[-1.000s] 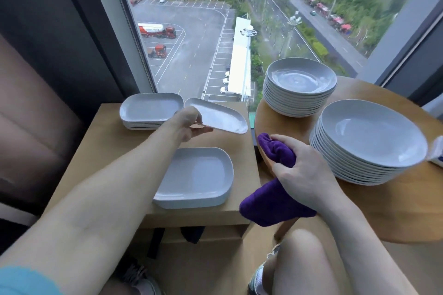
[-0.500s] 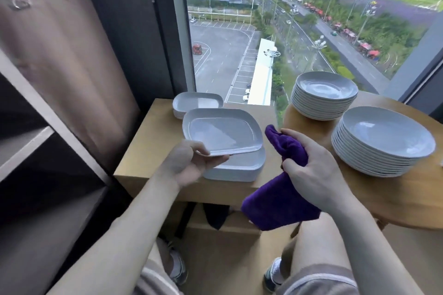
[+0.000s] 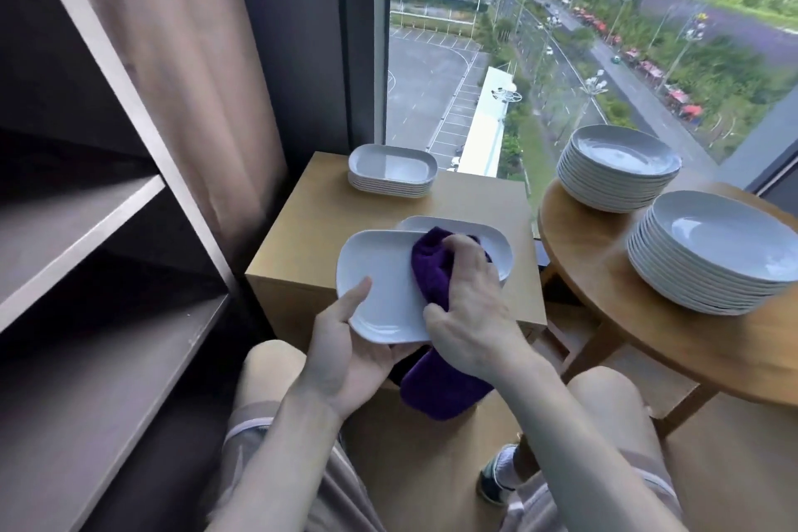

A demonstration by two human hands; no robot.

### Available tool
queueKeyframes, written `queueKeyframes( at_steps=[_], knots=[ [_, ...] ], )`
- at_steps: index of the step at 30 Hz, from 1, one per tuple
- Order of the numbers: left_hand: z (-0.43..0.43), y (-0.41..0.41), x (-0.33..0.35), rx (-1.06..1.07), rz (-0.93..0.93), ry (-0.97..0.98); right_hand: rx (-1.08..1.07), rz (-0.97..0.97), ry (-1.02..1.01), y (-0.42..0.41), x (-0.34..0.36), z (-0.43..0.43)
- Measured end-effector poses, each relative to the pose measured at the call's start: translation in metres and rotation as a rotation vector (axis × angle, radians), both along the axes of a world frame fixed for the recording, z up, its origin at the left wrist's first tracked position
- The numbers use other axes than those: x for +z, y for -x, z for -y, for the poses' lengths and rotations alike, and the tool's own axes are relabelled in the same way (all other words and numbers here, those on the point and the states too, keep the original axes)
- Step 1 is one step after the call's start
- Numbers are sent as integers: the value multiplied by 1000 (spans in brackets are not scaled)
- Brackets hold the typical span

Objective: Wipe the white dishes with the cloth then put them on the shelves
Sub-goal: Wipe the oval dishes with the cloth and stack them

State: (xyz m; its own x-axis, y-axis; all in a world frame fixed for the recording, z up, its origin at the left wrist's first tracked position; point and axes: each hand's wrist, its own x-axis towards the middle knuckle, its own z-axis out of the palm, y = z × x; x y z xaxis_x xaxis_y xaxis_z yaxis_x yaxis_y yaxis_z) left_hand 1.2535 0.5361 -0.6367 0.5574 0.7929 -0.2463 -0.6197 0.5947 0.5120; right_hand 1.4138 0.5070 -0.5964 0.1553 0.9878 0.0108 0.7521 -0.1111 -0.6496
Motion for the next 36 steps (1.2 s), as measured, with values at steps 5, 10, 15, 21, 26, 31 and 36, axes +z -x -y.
queueKeyframes(
  at_steps=[5, 10, 15, 21, 26, 31, 36],
  knots=[
    [4, 4, 0, 121, -28, 44, 94, 128, 27, 17, -15, 4],
    [2, 16, -9, 129, -10, 50, 117, 136, 48, 7, -22, 7],
    [1, 15, -9, 102, 17, 31, 51, 113, 22, 11, -19, 7],
    [0, 17, -3, 36, -44, -64, 55, 147, -42, 30, -11, 6],
    [-6, 15, -3, 82, -149, -29, 216, 180, -63, 60, -7, 7],
    [-11, 22, -10, 201, -122, 134, 358, 260, -33, 80, -7, 9],
    [-19, 27, -7, 265, -71, 156, 334, 341, -68, 74, -8, 16]
  ],
)
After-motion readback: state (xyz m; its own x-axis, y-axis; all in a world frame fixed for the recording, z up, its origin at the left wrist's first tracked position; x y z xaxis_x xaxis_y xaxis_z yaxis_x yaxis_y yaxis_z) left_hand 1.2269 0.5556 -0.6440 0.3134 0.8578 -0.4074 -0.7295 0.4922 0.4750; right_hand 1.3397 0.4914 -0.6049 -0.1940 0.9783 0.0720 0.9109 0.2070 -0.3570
